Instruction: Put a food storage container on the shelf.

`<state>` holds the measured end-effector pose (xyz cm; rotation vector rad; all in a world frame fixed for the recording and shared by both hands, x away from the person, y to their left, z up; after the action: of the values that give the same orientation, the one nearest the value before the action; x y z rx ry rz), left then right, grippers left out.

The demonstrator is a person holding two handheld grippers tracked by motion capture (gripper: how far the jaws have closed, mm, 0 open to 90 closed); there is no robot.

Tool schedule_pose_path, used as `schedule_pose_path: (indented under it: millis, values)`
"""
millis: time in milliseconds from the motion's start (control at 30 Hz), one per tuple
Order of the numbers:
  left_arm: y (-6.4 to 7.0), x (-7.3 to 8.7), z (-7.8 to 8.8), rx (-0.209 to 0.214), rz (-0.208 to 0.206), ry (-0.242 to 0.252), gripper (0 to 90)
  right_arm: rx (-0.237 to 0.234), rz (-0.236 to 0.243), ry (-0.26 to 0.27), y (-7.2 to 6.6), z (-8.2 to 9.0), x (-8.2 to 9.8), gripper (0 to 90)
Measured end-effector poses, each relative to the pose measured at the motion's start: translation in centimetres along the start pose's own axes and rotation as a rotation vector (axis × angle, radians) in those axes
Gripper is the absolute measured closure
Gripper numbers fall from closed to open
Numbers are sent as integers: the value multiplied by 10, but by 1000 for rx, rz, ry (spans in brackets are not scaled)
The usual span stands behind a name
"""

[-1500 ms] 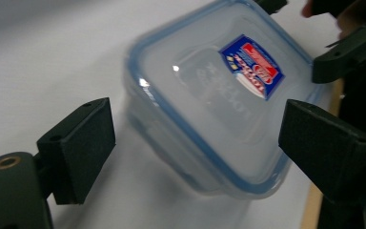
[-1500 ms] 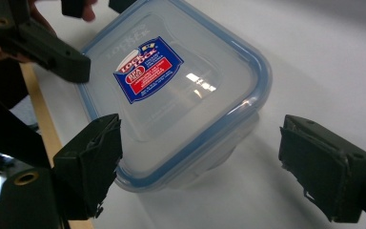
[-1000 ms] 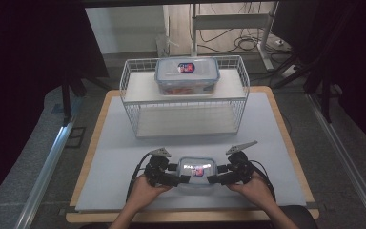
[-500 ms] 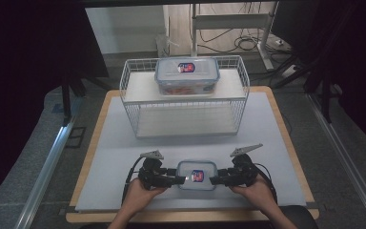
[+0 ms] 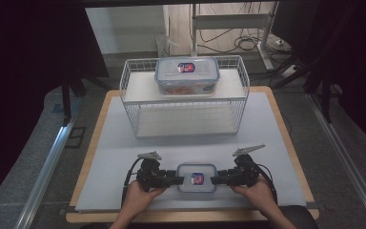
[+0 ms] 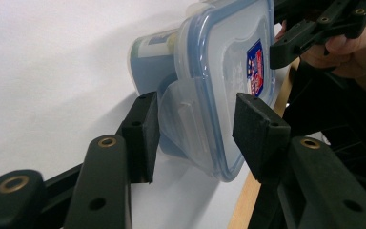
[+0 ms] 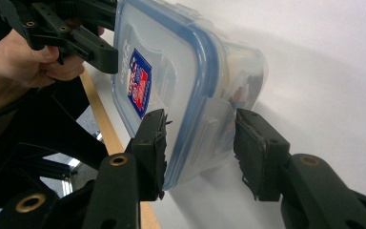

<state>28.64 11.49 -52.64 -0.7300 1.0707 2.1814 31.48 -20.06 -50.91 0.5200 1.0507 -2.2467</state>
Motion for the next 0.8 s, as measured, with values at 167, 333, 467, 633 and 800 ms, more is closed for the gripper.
schedule_pose_path:
  millis: [167, 333, 467, 633, 800]
  values:
    - [-1, 0, 0, 2, 59, 14, 529, -13, -25, 6, 2, 0, 0, 559]
    - [0, -3, 0, -14, 68, 17, 532, -16, -38, 18, 2, 0, 0, 560]
    - [1, -7, 0, -27, 72, 28, 531, -2, -24, 38, 1, 1, -3, 558]
    - [3, -18, 5, -31, 53, 59, 531, -20, -35, 95, 1, 8, -11, 565]
    - [5, -26, 10, -38, 32, 72, 532, -15, -7, 121, -3, 14, -20, 566]
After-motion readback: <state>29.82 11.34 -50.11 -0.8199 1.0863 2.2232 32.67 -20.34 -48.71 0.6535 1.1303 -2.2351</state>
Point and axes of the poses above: each handheld gripper's, and its own axes: z roughly backward along the jaws, x roughly out of its underside, y roughly to its right, the point moved 1 cm from there along -z, roughly forward along the jaws, and after that the axes turned 4 degrees about -z, right-handed, at the moved point
